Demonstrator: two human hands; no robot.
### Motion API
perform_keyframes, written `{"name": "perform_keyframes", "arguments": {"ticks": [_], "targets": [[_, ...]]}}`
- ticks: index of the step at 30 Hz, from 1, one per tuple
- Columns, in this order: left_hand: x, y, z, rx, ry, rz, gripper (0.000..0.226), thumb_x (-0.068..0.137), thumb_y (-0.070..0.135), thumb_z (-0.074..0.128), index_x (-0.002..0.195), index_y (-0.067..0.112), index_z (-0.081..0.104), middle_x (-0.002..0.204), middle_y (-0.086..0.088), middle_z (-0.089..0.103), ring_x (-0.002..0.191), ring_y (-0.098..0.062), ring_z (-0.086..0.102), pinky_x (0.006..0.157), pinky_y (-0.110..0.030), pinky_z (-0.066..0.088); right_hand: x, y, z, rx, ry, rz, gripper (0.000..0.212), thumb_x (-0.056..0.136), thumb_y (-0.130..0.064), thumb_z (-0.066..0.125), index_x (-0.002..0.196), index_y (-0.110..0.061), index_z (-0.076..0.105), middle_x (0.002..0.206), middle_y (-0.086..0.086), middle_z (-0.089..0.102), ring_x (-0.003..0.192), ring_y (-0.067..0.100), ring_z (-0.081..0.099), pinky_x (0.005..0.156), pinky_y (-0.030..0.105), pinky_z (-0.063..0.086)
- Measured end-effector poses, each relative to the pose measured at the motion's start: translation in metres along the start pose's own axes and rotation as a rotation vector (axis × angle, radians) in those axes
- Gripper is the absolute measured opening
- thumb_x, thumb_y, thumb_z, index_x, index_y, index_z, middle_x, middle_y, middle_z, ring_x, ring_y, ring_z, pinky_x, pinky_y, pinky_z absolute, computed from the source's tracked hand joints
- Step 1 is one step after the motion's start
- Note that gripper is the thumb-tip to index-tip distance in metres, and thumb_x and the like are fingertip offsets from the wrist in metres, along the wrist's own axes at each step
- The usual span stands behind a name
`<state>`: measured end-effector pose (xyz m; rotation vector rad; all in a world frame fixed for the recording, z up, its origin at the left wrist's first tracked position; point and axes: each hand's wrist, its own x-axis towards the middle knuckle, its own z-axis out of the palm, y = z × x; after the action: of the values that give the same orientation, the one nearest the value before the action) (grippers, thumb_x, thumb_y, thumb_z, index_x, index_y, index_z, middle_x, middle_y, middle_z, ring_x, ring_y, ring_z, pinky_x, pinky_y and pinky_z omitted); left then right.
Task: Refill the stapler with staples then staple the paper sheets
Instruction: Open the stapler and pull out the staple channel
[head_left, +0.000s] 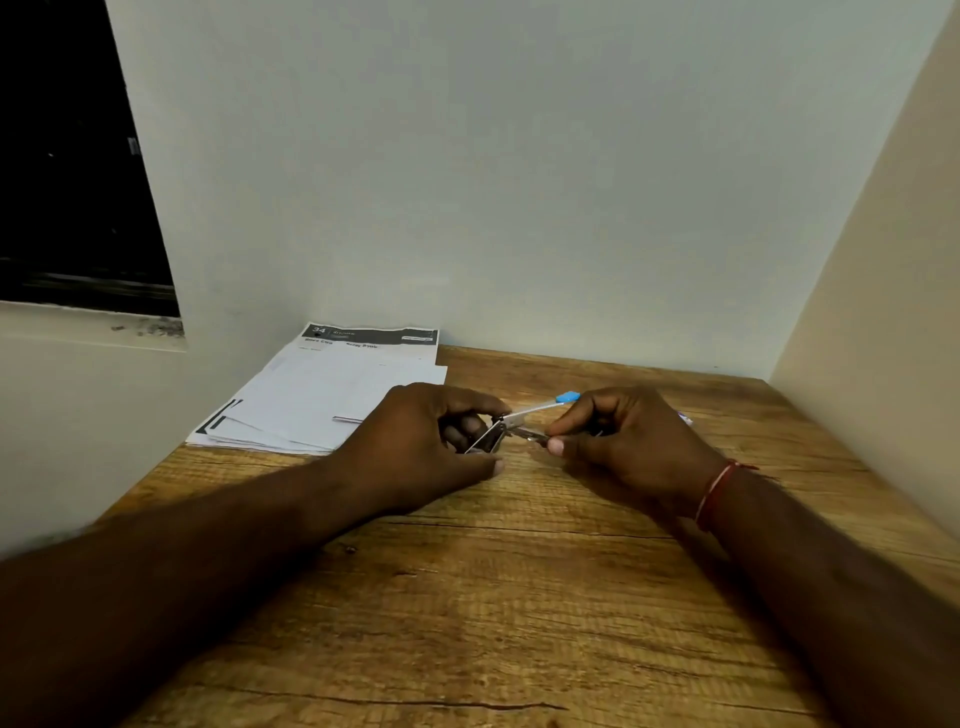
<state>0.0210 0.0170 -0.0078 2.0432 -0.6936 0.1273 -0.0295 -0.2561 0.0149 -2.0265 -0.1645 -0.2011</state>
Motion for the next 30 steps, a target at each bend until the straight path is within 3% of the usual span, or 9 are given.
{"name": "perform_keyframes", "arguments": {"ticks": [4,8,11,16,19,21,24,27,30], "targets": [[0.001,-0.003,-0.002,0.112,-0.022,-0.037,0.057,0.080,0.037,0.104,0.131,0.051,0.083,0.096,0.015,0.083,0.088,-0.001,0.076,0.071,-0.007,0.050,-0.003,-0.004,0.001,-0.181,-0.023,0.034,0.012,0.082,-0.011,0.098,0.087,-0.019,0.091,0.095,0.020,0.084,0.079,0.022,0.069,0.077,0.037,0.055],[0.001,-0.002,-0.003,0.143,-0.034,-0.036,0.053,0.084,0.042,0.101,0.133,0.050,0.082,0.105,0.017,0.088,0.099,-0.004,0.080,0.091,-0.027,0.065,-0.002,-0.005,0.002,-0.226,-0.014,0.042,0.013,0.081,-0.017,0.099,0.087,-0.027,0.091,0.091,0.008,0.086,0.080,0.028,0.074,0.075,0.036,0.057],[-0.001,-0.001,-0.004,0.141,-0.038,-0.039,0.050,0.087,0.042,0.099,0.134,0.048,0.083,0.116,0.019,0.088,0.107,-0.003,0.081,0.101,-0.036,0.067,-0.004,-0.006,0.003,-0.249,-0.017,0.046,0.014,0.081,-0.021,0.100,0.087,-0.029,0.091,0.089,0.005,0.086,0.083,0.030,0.077,0.074,0.036,0.058],[-0.002,0.001,-0.001,0.129,0.043,-0.001,0.045,0.086,0.040,0.099,0.129,0.045,0.086,0.121,0.022,0.087,0.108,0.006,0.079,0.100,-0.024,0.065,-0.005,-0.007,0.001,-0.224,0.035,-0.024,0.015,0.079,-0.024,0.101,0.087,-0.031,0.090,0.079,0.014,0.077,0.064,0.009,0.057,0.061,0.028,0.047],[-0.002,0.001,0.000,0.174,0.006,0.013,0.049,0.087,0.042,0.099,0.133,0.044,0.084,0.118,0.022,0.087,0.100,0.008,0.077,0.083,-0.003,0.055,-0.004,-0.005,0.000,-0.250,0.008,-0.020,0.016,0.080,-0.025,0.100,0.083,-0.037,0.090,0.068,0.001,0.075,0.058,0.000,0.055,0.053,0.018,0.044],[-0.003,0.002,0.001,0.186,-0.009,0.010,0.052,0.087,0.043,0.099,0.137,0.043,0.083,0.117,0.019,0.088,0.097,0.008,0.076,0.076,0.002,0.047,-0.003,-0.003,0.000,-0.251,-0.018,-0.001,0.018,0.080,-0.026,0.100,0.083,-0.040,0.090,0.069,-0.007,0.078,0.059,-0.002,0.060,0.052,0.013,0.045],[-0.003,0.003,0.000,0.208,-0.011,0.014,0.054,0.087,0.046,0.098,0.139,0.043,0.081,0.116,0.018,0.088,0.093,0.007,0.074,0.073,0.002,0.044,-0.001,0.000,0.001,-0.299,-0.016,-0.017,0.019,0.078,-0.031,0.101,0.085,-0.044,0.089,0.074,-0.010,0.079,0.063,-0.004,0.062,0.054,0.012,0.046],[-0.001,0.002,0.000,0.207,-0.011,0.011,0.051,0.088,0.045,0.097,0.137,0.045,0.082,0.118,0.019,0.088,0.101,0.005,0.077,0.078,-0.002,0.050,0.000,0.004,0.002,-0.310,0.001,-0.056,0.024,0.077,-0.026,0.102,0.094,-0.040,0.090,0.075,-0.022,0.079,0.066,-0.008,0.065,0.055,0.008,0.047],[-0.002,0.003,0.000,0.169,-0.006,0.020,0.039,0.095,0.043,0.091,0.133,0.047,0.083,0.121,0.022,0.087,0.106,0.006,0.079,0.095,-0.023,0.064,-0.001,0.006,0.004,-0.292,0.006,-0.113,0.023,0.083,-0.024,0.098,0.100,-0.038,0.090,0.084,-0.017,0.082,0.067,-0.007,0.065,0.059,0.010,0.049]]}}
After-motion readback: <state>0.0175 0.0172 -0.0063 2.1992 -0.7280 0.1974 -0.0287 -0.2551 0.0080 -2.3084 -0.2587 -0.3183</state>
